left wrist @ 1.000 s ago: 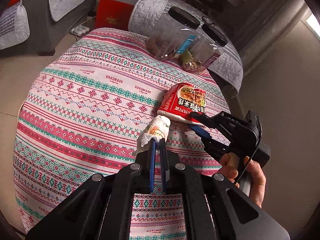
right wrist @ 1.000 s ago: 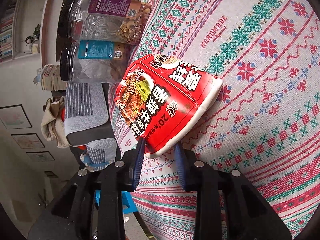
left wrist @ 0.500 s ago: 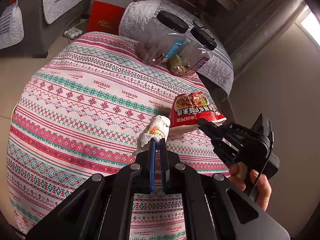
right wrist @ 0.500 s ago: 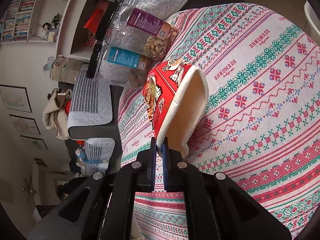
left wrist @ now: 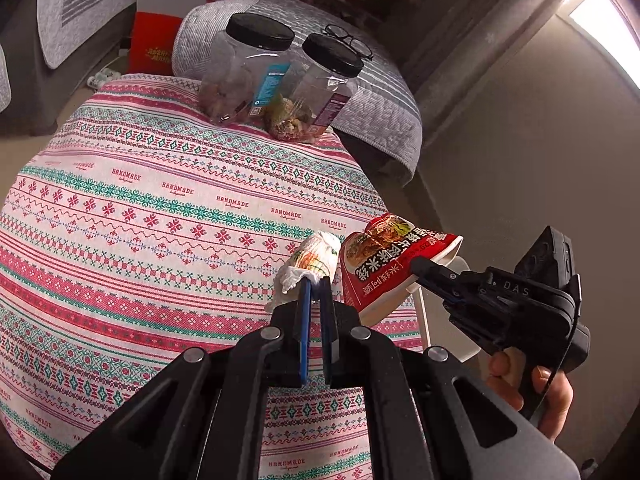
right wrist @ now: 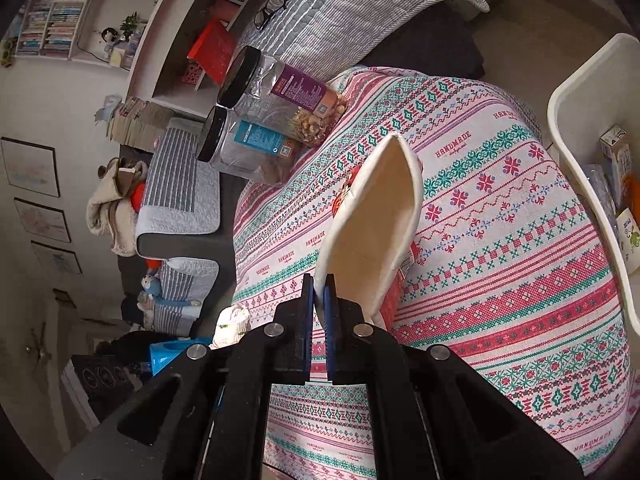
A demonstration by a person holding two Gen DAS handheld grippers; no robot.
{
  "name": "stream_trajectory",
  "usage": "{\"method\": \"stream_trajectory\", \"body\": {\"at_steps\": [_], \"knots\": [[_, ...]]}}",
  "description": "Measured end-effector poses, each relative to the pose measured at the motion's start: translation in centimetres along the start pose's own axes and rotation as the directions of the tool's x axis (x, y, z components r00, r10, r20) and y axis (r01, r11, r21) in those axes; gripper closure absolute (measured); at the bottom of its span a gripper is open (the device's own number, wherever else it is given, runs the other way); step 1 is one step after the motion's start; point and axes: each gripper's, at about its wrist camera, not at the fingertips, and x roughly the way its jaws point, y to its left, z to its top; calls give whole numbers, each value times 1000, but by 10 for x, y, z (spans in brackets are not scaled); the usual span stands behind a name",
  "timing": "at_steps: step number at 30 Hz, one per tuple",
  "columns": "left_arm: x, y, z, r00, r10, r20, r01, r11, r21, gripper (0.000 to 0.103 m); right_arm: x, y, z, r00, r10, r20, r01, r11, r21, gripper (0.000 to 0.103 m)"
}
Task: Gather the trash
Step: 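Carry the noodle bag and tissue to the white bin and release both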
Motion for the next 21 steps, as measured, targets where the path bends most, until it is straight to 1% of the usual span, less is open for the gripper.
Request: {"method": "stream_trajectory", "body": {"at_steps": [5, 9, 11, 15, 18, 21], "knots": [[18, -39, -5, 1000, -23, -15, 24, 999, 44, 99, -42, -13, 8, 1000, -9, 16, 10, 1000, -19, 99], [35, -70, -12, 998, -48, -31, 50, 996, 78, 99, -85, -32, 17, 999, -9, 53, 10, 1000, -17, 99], [43, -90, -18, 998, -60, -33, 63, 992, 110, 99, -107, -42, 21, 997, -9, 72, 10, 1000, -18, 99], [61, -132, -31, 993, -107, -58, 115, 981, 159, 99, -152, -59, 28, 990, -54, 133, 61, 997, -48, 99], [74, -169, -43, 988, -137, -71, 149, 966, 210, 99, -178, -72, 31, 977, -114, 179, 127, 990, -65, 99], [91, -201, -56, 981, -163, -104, 184, 953, 239, 99, -194, -86, 33, 972, -146, 186, 159, 986, -57, 99]]}}
